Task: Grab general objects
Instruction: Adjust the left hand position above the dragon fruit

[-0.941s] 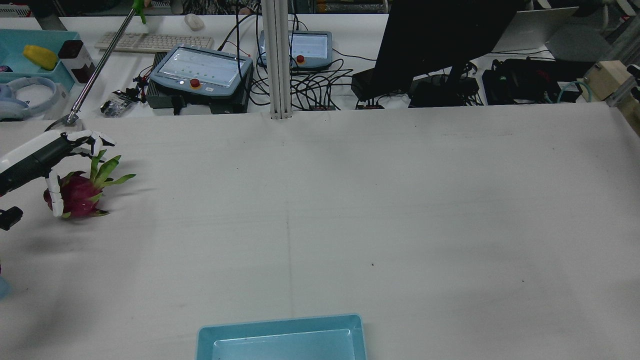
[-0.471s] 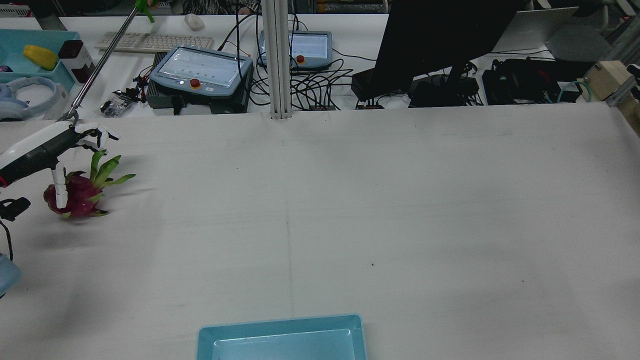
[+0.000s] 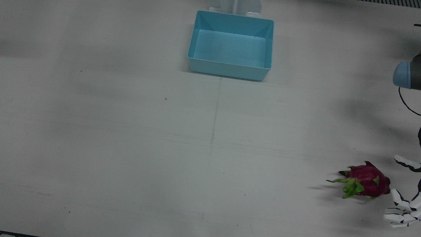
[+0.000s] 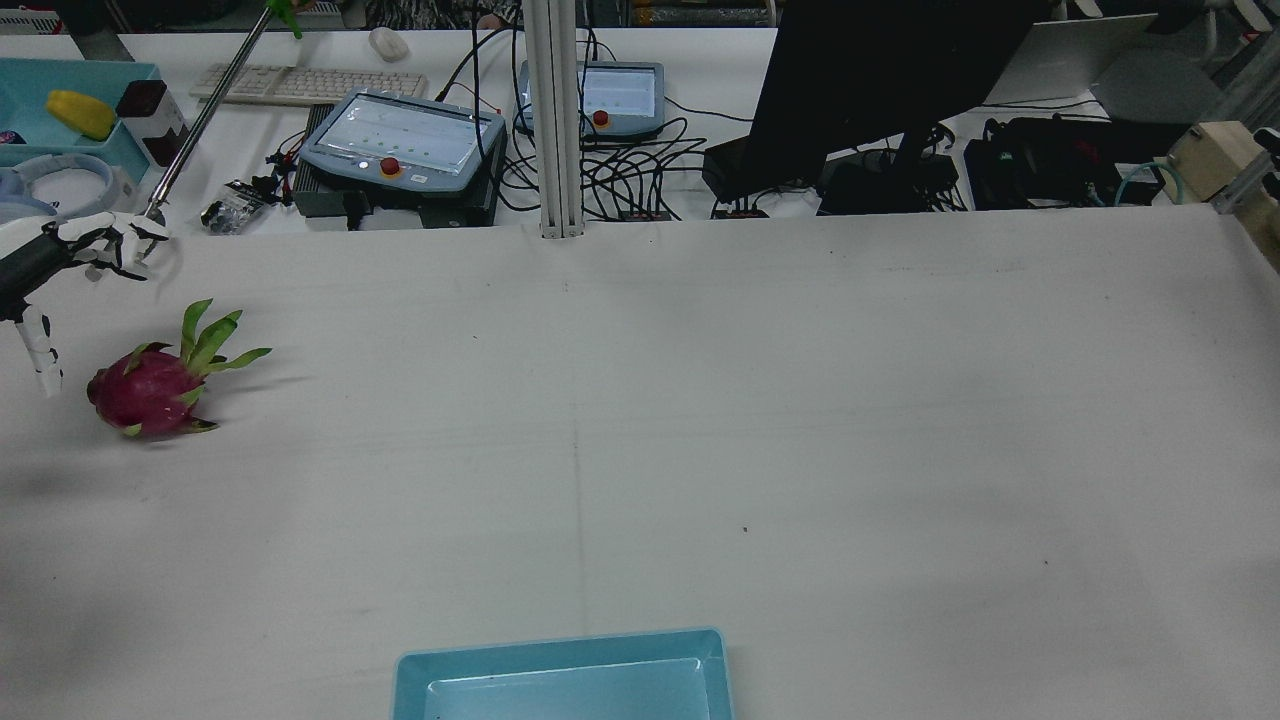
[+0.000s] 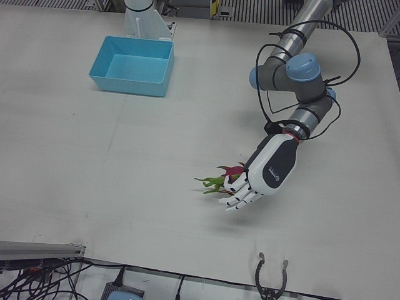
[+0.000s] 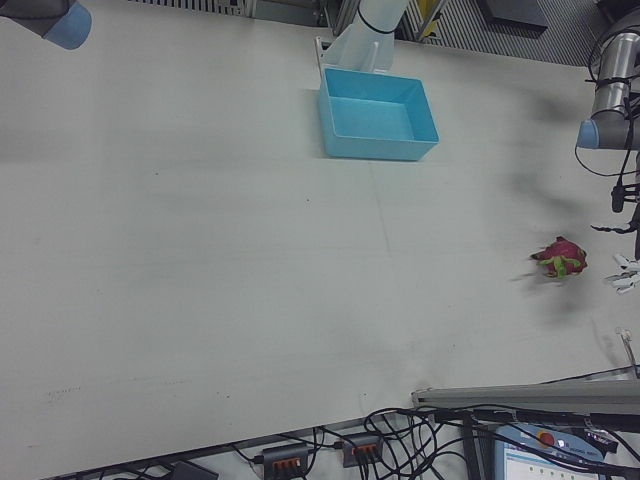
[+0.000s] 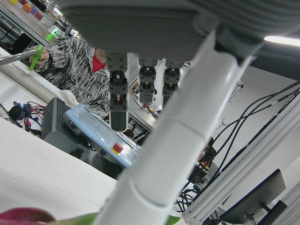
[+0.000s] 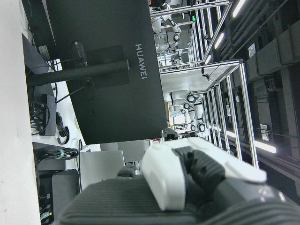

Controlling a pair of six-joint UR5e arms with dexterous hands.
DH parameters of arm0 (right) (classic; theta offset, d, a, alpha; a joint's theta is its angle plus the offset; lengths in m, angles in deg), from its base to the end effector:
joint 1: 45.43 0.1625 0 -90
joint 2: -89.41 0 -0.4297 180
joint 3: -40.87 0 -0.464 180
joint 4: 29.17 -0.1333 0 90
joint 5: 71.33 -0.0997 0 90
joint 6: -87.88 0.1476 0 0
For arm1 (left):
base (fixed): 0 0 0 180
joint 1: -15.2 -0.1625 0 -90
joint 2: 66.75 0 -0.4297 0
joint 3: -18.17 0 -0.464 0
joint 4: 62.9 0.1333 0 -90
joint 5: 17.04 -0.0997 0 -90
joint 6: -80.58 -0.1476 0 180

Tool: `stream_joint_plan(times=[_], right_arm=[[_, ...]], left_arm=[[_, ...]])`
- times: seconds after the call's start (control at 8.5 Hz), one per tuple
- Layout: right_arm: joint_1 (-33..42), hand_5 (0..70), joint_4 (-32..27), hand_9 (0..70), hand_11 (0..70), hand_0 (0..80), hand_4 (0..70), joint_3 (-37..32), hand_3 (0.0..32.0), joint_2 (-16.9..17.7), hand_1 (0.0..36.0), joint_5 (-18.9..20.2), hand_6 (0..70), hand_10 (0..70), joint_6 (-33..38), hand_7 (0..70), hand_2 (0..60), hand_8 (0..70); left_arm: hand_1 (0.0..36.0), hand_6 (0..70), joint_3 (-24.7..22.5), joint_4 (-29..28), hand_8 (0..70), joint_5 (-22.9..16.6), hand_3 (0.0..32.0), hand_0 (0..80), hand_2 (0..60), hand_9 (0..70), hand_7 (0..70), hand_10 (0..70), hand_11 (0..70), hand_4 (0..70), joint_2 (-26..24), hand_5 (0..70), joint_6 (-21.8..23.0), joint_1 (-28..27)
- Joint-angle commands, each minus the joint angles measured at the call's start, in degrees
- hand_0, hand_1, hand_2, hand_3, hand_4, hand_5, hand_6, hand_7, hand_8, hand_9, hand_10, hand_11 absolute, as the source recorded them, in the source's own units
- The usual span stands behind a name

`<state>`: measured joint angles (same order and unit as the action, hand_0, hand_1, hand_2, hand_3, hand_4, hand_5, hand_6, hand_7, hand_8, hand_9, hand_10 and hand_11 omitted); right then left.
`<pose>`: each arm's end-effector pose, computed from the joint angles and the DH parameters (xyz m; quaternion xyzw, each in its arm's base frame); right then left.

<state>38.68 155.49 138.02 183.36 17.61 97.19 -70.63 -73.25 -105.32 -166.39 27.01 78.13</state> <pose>0.0759 -0.5896 0.6687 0.0858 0.6928 -0.7155 0.0278 0.1971 -0.6884 0.5649 0.1948 0.7893 -0.4517 0.3674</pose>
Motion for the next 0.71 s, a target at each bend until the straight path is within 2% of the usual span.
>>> stream_joint_plan(times=[0.0,0.12,0.24,0.59], right_arm=[[0.00,0.0,0.00,0.0,0.0,0.0,0.0,-0.03,0.0,0.00,0.0,0.00,0.0,0.0,0.00,0.0,0.0,0.0],[0.00,0.0,0.00,0.0,0.0,0.0,0.0,-0.12,0.0,0.00,0.0,0.00,0.0,0.0,0.00,0.0,0.0,0.0],[-0.09,0.0,0.00,0.0,0.0,0.0,0.0,-0.12,0.0,0.00,0.0,0.00,0.0,0.0,0.00,0.0,0.0,0.0],[-0.09,0.0,0.00,0.0,0.0,0.0,0.0,-0.12,0.0,0.00,0.0,0.00,0.0,0.0,0.00,0.0,0.0,0.0]], left_arm=[[36.0,14.0,0.02,-1.60,20.0,-0.14,2.8,77.9,60.0,19.6,34.8,11.9,21.4,2.2,2.34,70.0,-1.45,-0.08],[36.0,14.7,-0.06,-0.64,20.4,-0.14,6.2,80.0,60.0,20.5,37.4,12.3,22.2,1.8,1.81,70.0,-3.11,-0.17],[36.0,15.1,-0.06,0.06,20.7,-0.23,7.8,80.0,60.0,21.1,37.6,12.8,23.1,1.6,1.11,70.0,-4.95,-0.26],[36.0,15.3,-0.06,3.75,20.8,-0.23,7.2,80.0,60.0,21.5,37.5,13.9,24.8,1.2,-1.26,70.0,-7.51,-0.44]])
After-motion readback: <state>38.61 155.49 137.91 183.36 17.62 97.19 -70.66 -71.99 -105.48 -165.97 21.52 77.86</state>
